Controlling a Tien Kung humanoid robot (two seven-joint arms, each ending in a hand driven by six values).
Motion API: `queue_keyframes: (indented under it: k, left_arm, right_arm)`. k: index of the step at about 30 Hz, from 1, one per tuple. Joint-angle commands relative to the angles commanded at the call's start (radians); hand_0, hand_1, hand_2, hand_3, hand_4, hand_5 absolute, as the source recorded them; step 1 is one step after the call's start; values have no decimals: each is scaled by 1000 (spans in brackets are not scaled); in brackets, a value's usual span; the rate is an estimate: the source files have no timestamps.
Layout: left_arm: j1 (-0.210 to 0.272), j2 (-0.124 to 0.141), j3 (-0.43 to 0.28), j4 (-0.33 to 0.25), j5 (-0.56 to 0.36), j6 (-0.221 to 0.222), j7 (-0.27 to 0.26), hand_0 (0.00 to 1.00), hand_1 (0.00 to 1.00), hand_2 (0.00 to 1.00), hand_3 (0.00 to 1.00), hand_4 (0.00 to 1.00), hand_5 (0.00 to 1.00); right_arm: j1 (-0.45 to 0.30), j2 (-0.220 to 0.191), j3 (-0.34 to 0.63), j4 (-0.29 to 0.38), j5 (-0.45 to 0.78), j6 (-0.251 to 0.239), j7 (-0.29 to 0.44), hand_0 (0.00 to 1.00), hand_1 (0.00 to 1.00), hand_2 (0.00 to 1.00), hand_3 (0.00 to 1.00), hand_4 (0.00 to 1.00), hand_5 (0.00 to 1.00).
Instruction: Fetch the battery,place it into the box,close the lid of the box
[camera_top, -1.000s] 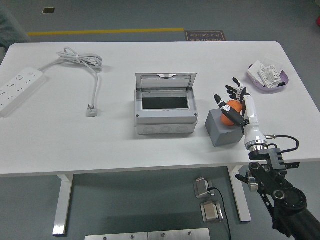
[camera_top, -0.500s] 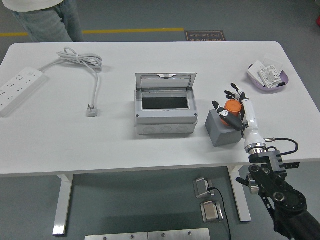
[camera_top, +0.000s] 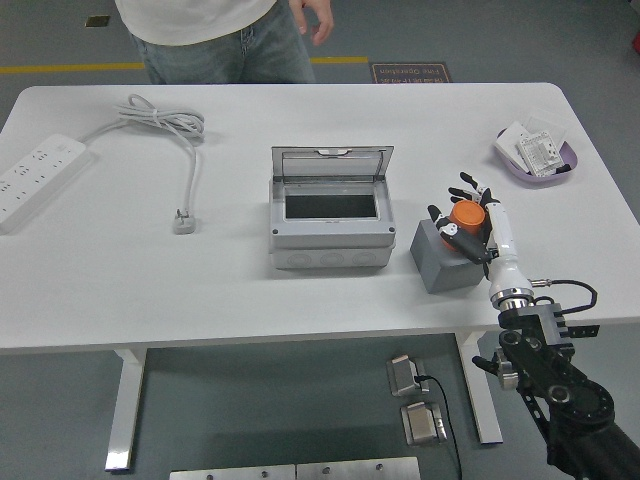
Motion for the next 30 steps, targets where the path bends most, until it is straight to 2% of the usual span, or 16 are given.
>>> queue_keyframes:
  k: [2, 3, 8, 9, 14, 15, 20, 21, 26, 27, 30]
  left_arm:
    - [0, 0, 0, 0, 0, 0, 0, 609, 646, 645, 636, 785, 129]
    - [0, 0, 0, 0, 1, 0, 0, 610, 647, 645, 637, 786, 125]
    - [0, 1, 1, 0, 1, 0, 0, 610, 647, 645, 637, 786, 125]
    - [0, 1, 1, 0, 1, 0, 0, 609, 647, 645, 636, 785, 122]
    - [0, 1, 0, 0, 3, 0, 0, 609, 647, 645, 636, 785, 122]
    - [0, 1, 0, 0, 3, 0, -1, 606, 646, 644, 636, 784, 113]
    - [1, 2, -1, 0, 5, 1, 0, 606, 646, 644, 636, 784, 113]
    - [1, 3, 0, 0, 5, 2, 0, 605, 646, 644, 636, 781, 93]
    - [-1, 2, -1, 0, 4, 3, 0, 605, 646, 644, 636, 781, 93]
    - [-1, 2, -1, 0, 2, 3, -1, 605, 645, 643, 636, 778, 90]
    - [-2, 2, 2, 0, -3, 7, -1, 605, 645, 643, 636, 778, 90]
  right_arm:
    - [0, 0, -1, 0, 5, -1, 1, 691, 683, 702, 841, 781, 258]
    - [0, 1, -1, 0, 8, -1, 1, 528, 590, 636, 772, 640, 134]
    - [-1, 1, -3, 0, 22, -5, 1, 528, 590, 636, 772, 640, 134]
    - [-1, 1, -3, 0, 25, -5, 1, 501, 563, 591, 669, 461, 91]
    - [-3, 2, -4, -1, 34, -5, -5, 501, 563, 591, 669, 461, 91]
    - [-3, 3, -3, -1, 36, -5, -5, 489, 553, 569, 630, 346, 60]
    - [-4, 3, -3, -1, 45, 0, -7, 489, 553, 569, 630, 346, 60]
    - [-4, 3, -3, -1, 46, 1, -7, 514, 559, 564, 550, 273, 2]
    - [-2, 5, -4, -2, 53, 2, -7, 514, 559, 564, 550, 273, 2]
    - [-1, 5, -4, -3, 54, 2, -5, 552, 575, 568, 439, 181, 2]
    - [3, 6, -3, -9, 60, 4, -1, 552, 575, 568, 439, 181, 2]
